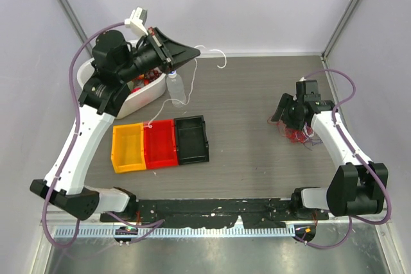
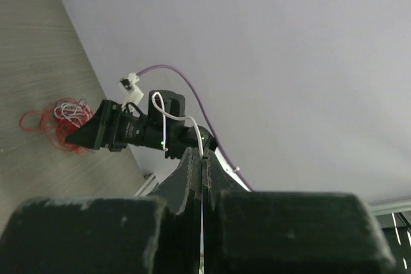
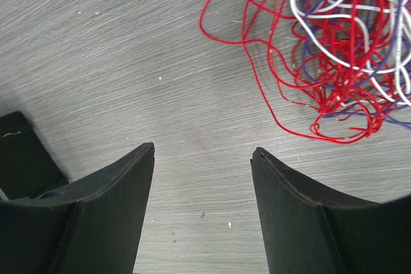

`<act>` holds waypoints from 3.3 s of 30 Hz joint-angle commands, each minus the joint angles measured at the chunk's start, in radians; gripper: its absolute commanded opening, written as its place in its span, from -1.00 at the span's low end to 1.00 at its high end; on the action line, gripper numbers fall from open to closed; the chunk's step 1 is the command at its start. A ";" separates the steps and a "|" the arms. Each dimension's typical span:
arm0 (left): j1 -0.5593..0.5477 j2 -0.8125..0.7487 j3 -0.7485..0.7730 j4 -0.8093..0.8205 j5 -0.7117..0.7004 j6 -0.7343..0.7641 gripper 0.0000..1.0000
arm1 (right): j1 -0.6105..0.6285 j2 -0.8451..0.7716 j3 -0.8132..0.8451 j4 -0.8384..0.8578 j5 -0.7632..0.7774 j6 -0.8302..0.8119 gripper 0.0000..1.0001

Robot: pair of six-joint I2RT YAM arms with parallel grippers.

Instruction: Untangle the cables

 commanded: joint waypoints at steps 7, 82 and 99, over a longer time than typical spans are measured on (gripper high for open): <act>-0.002 -0.043 -0.036 -0.122 -0.123 0.049 -1.00 | 0.027 -0.050 -0.002 0.055 -0.076 -0.004 0.28; -0.063 0.270 -0.521 -0.326 -0.331 0.453 -0.10 | 0.051 -0.044 -0.010 0.018 -0.070 -0.012 0.28; -0.063 0.073 -0.409 -0.507 -0.338 0.654 0.43 | -0.026 0.182 0.254 -0.131 0.128 -0.006 0.35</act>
